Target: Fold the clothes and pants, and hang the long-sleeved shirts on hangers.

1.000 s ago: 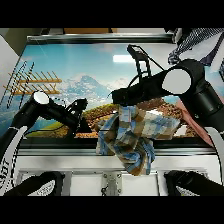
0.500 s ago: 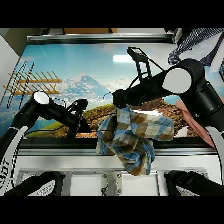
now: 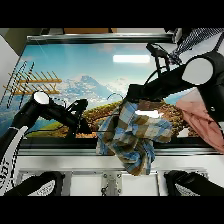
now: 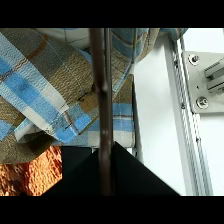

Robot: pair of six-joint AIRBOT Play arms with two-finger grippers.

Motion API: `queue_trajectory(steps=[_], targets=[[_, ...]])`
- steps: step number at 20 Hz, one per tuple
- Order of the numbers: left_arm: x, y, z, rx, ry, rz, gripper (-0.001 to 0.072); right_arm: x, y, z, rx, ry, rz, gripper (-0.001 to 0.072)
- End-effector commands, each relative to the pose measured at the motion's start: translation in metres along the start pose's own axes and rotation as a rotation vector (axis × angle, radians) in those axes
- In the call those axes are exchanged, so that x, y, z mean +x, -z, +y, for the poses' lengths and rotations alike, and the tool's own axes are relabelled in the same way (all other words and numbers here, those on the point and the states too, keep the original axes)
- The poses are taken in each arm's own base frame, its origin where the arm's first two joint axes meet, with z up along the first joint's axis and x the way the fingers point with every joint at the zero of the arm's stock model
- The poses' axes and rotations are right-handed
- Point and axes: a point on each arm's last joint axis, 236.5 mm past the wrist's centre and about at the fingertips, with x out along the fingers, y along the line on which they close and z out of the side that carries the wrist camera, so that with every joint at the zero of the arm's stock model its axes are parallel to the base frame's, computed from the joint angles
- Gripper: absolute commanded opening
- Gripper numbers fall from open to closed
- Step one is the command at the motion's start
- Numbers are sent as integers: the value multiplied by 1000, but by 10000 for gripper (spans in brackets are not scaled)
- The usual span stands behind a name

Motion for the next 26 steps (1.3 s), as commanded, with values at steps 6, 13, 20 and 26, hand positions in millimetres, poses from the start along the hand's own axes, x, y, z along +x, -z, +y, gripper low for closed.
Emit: queue_trajectory(steps=[6, 13, 20, 26], targets=[[0, 0, 0, 0, 0, 1, 14, -42, 12, -10, -351, -142, 9, 671], [0, 0, -4, 0, 16, 2, 14, -50, 14, -13, -587, -181, -22, 671], [0, 0, -3, 0, 15, 2, 14, -72, 46, -87, -509, -420, -342, 661], [0, 0, -3, 0, 15, 2, 14, -39, 97, -106, -548, -582, -442, 661]])
